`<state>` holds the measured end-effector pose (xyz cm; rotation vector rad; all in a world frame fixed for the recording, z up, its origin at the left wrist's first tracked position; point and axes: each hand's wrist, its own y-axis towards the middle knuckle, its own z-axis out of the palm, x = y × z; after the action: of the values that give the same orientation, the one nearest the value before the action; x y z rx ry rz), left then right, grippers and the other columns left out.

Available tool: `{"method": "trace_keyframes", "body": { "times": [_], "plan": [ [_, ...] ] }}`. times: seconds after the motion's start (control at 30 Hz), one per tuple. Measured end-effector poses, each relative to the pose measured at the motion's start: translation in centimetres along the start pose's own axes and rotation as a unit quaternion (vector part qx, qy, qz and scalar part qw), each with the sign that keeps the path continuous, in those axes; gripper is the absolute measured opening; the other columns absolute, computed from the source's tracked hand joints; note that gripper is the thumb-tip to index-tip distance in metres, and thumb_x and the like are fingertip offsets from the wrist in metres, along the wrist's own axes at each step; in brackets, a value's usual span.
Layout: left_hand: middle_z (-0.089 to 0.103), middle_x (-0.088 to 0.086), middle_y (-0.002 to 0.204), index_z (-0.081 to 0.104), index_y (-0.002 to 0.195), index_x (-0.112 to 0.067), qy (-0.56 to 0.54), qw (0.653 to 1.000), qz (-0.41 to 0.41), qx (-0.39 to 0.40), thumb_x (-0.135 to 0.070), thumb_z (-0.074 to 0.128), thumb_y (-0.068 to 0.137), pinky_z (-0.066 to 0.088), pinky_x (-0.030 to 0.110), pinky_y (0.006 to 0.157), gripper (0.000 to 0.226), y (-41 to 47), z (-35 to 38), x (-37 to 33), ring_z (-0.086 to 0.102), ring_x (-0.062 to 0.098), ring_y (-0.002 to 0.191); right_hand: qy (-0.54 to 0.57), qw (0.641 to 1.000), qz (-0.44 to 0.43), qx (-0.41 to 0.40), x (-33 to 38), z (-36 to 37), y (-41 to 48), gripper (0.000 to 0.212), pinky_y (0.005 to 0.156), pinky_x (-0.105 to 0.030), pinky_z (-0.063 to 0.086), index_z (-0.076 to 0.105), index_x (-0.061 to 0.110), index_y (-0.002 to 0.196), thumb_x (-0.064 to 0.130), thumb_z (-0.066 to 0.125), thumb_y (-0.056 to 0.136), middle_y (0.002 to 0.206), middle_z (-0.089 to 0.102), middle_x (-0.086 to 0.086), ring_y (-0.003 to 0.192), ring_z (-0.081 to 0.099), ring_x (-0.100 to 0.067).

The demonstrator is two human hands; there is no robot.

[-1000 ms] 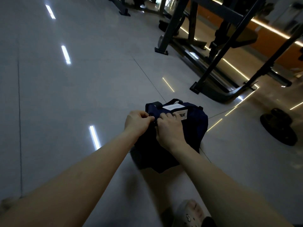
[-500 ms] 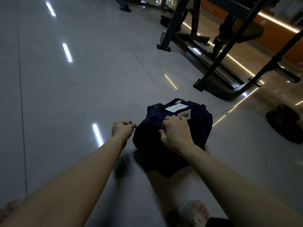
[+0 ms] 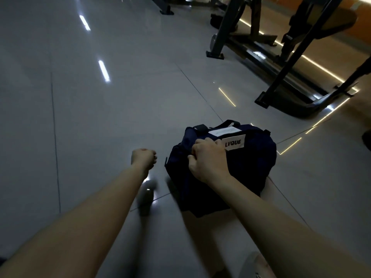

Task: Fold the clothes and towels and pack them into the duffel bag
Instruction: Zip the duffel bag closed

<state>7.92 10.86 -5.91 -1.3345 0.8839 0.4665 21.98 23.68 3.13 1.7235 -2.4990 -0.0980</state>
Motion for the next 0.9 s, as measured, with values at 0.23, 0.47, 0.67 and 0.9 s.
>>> {"method": "trace_keyframes", "body": {
  "times": [0.23,0.47,0.67,0.9],
  "plan": [
    [0.065,0.011,0.083,0.065,0.096,-0.004,0.239,0.966,0.010,0.097,-0.033,0.059,0.101,0.056,0.033,0.065,0.030,-3.6,-0.1,-3.4,0.064,0.024,0.072,0.016,0.987,-0.088,0.135,3.3,2.0,1.1,0.017,0.101,-0.044,0.034,0.065,0.020,0.087,0.031,0.054,0.093,0.094,0.069,-0.006,0.093,0.060,-0.028],
    [0.070,-0.002,0.083,0.067,0.090,-0.019,0.420,0.896,0.129,0.067,-0.076,0.066,0.077,0.057,0.033,0.062,0.058,-5.7,2.8,-1.3,0.069,0.017,0.076,0.028,0.989,0.143,0.035,-11.8,-1.0,5.7,0.028,0.096,-0.044,0.041,0.064,0.018,0.115,0.026,0.057,0.089,0.110,0.058,-0.007,0.105,0.056,-0.027],
    [0.067,0.000,0.086,0.065,0.088,-0.022,0.561,0.800,0.215,0.006,-0.047,0.069,0.085,0.048,0.029,0.061,0.025,-4.8,4.0,-0.1,0.063,0.018,0.075,0.166,0.916,0.356,0.088,-21.9,3.3,3.9,0.072,0.105,-0.054,0.038,0.039,0.018,0.144,0.053,0.060,0.085,0.138,0.049,-0.013,0.127,0.048,-0.038],
    [0.070,0.002,0.088,0.071,0.102,-0.021,0.531,0.818,0.222,-0.013,-0.037,0.066,0.092,0.057,0.035,0.073,0.020,-2.3,2.1,-5.7,0.067,0.021,0.080,0.158,0.925,0.300,0.174,-22.6,5.4,3.2,0.023,0.066,-0.033,0.046,0.057,0.013,0.075,0.030,0.065,0.088,0.078,0.062,-0.007,0.080,0.064,-0.029]
  ]
}}
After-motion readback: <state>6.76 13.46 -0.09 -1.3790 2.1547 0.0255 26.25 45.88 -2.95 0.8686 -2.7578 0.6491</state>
